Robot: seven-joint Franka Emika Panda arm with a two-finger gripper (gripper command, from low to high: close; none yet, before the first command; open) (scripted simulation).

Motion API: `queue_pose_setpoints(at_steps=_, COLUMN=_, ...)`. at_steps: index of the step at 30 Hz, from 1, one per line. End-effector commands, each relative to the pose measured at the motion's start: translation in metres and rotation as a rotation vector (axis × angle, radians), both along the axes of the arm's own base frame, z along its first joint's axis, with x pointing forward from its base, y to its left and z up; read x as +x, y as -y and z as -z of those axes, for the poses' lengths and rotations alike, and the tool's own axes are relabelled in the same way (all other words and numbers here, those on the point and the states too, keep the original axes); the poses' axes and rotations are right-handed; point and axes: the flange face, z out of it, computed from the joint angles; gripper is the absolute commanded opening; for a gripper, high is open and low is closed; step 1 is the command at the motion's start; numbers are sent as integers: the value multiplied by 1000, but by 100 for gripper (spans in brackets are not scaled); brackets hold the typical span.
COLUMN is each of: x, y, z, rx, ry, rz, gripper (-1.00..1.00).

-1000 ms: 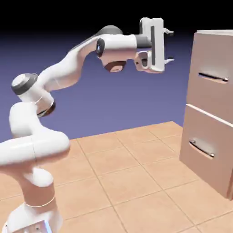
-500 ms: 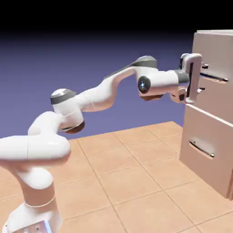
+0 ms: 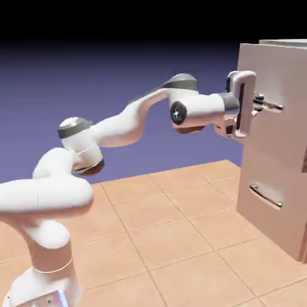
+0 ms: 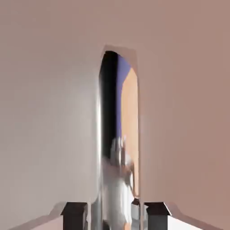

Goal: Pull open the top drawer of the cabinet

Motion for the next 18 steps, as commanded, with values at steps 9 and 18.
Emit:
queue_pose_setpoints(at_steps=9, x=-106, y=0, z=0, rx=0, ry=-3, rz=1, gripper=-100)
queue_pose_setpoints(at_steps=18, x=-187, y=0, z=0, rx=0, ry=-3, rz=1, gripper=100)
